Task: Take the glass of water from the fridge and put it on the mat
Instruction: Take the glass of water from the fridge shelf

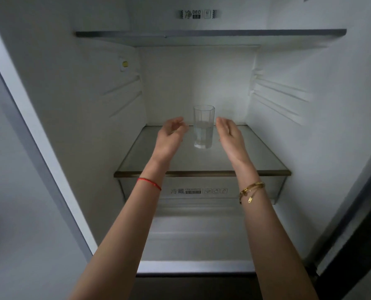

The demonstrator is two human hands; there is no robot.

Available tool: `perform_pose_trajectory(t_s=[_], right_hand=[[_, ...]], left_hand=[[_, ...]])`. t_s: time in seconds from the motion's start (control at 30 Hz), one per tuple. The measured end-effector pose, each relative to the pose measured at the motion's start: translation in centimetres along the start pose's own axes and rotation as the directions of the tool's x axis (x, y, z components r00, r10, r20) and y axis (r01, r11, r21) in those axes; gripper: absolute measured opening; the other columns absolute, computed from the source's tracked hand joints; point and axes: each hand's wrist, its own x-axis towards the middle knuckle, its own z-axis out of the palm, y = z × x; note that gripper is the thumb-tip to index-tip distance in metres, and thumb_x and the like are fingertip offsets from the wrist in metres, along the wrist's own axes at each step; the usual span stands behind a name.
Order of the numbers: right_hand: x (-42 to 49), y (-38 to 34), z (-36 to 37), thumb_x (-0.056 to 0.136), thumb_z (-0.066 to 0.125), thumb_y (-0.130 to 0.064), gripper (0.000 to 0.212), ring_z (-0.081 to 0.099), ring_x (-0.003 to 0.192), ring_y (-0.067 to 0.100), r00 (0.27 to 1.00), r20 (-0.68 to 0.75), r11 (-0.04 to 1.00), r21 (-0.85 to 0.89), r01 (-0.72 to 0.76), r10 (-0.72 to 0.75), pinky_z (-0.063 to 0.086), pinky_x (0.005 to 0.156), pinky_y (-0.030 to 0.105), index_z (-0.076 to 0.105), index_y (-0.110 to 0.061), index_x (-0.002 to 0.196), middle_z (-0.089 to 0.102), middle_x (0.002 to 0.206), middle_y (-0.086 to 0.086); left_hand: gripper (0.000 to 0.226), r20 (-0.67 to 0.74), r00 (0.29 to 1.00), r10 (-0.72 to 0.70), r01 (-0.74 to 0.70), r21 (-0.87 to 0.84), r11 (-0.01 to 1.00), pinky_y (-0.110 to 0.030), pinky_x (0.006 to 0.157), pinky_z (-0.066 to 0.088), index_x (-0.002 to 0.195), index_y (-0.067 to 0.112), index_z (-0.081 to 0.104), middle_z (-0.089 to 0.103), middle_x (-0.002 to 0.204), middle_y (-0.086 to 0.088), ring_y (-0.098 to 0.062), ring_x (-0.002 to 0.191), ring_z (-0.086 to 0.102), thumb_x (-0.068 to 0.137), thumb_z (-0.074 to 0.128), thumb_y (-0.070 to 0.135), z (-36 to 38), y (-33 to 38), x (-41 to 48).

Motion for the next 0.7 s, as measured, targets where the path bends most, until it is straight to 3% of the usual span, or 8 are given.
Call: perform_pose_trajectory(t_s=[0.1, 0.17, 0.27, 0.4, 0.47, 0.57, 0.7], right_hand=[[1.2, 0.4, 0.4, 0.099, 0.049, -0.055, 0.054, 0.051, 0.124, 0.006, 0.996, 0.080, 0.999, -0.036, -0.022, 0.025, 0.040, 0.102, 0.024, 0.052, -0.020, 0.140, 0.056, 0.144, -0.006], [2.0, 0.8, 0.6, 0.098, 0.052, -0.055, 0.060, 0.051, 0.120, 0.006, 0.993, 0.115, 0.998, -0.054, -0.022, 0.028, 0.036, 0.094, 0.017, 0.048, -0.019, 0.146, 0.052, 0.150, -0.004], [3.0, 1.7, 0.6, 0.099, 0.055, -0.049, 0.057, 0.055, 0.122, 0.010, 0.989, 0.149, 0.997, -0.073, -0.011, 0.022, 0.039, 0.096, 0.020, 0.048, -0.019, 0.146, 0.053, 0.150, -0.002], [3.6, 2.5, 0.4, 0.101, 0.056, -0.036, 0.043, 0.062, 0.104, -0.001, 0.984, 0.177, 0.998, -0.064, -0.013, 0.024, 0.049, 0.085, 0.017, 0.054, -0.019, 0.141, 0.063, 0.139, 0.002], [3.7, 2.8, 0.4, 0.102, 0.056, -0.034, 0.041, 0.063, 0.111, 0.005, 0.982, 0.187, 0.998, -0.054, -0.023, 0.033, 0.053, 0.099, 0.029, 0.055, -0.019, 0.139, 0.065, 0.135, 0.001], [3.8, 2.8, 0.5, 0.102, 0.055, -0.032, 0.040, 0.061, 0.122, 0.015, 0.982, 0.186, 0.998, -0.056, -0.026, 0.036, 0.049, 0.110, 0.042, 0.055, -0.017, 0.139, 0.064, 0.136, 0.003], [3.6, 2.6, 0.6, 0.102, 0.056, -0.032, 0.039, 0.062, 0.113, 0.013, 0.985, 0.171, 0.995, -0.094, 0.018, -0.002, 0.053, 0.100, 0.033, 0.054, -0.017, 0.138, 0.064, 0.135, 0.004]], left_hand=[[0.047, 0.042, 0.999, -0.018, 0.017, 0.042, 0.999, -0.041, 0.116, 0.042, 0.143, 0.013, 0.051, 0.057, 0.143, -0.009, -0.022, 0.132, 0.055, 0.098, 0.061, 0.021, 0.4, -0.2, 1.3], [0.053, 0.083, 0.996, -0.033, 0.026, 0.081, 0.996, -0.042, 0.118, 0.040, 0.148, 0.014, 0.045, 0.051, 0.149, -0.009, -0.022, 0.135, 0.052, 0.098, 0.062, 0.020, 0.8, -0.3, 2.0], [0.062, 0.139, 0.989, -0.045, 0.026, 0.136, 0.990, -0.037, 0.117, 0.040, 0.154, 0.014, 0.036, 0.044, 0.156, -0.009, -0.023, 0.140, 0.048, 0.098, 0.062, 0.020, 1.5, -0.3, 2.9], [0.060, 0.200, 0.979, -0.038, -0.001, 0.189, 0.982, -0.014, 0.090, 0.044, 0.154, 0.012, 0.034, 0.044, 0.156, -0.007, -0.013, 0.124, 0.053, 0.100, 0.059, 0.016, 2.5, -0.5, 3.7], [0.053, 0.205, 0.978, -0.031, -0.009, 0.190, 0.982, -0.009, 0.083, 0.045, 0.152, 0.010, 0.038, 0.049, 0.152, -0.009, -0.009, 0.116, 0.052, 0.101, 0.055, 0.013, 2.8, -0.5, 3.8], [0.049, 0.177, 0.984, -0.035, 0.001, 0.189, 0.982, -0.022, 0.097, 0.043, 0.150, 0.009, 0.040, 0.052, 0.149, -0.012, -0.016, 0.123, 0.054, 0.103, 0.052, 0.012, 3.0, -0.6, 3.9], [0.046, 0.144, 0.989, -0.025, -0.004, 0.195, 0.981, -0.034, 0.112, 0.044, 0.148, 0.008, 0.043, 0.053, 0.147, -0.014, -0.023, 0.136, 0.052, 0.103, 0.052, 0.011, 3.1, -0.4, 3.5]])
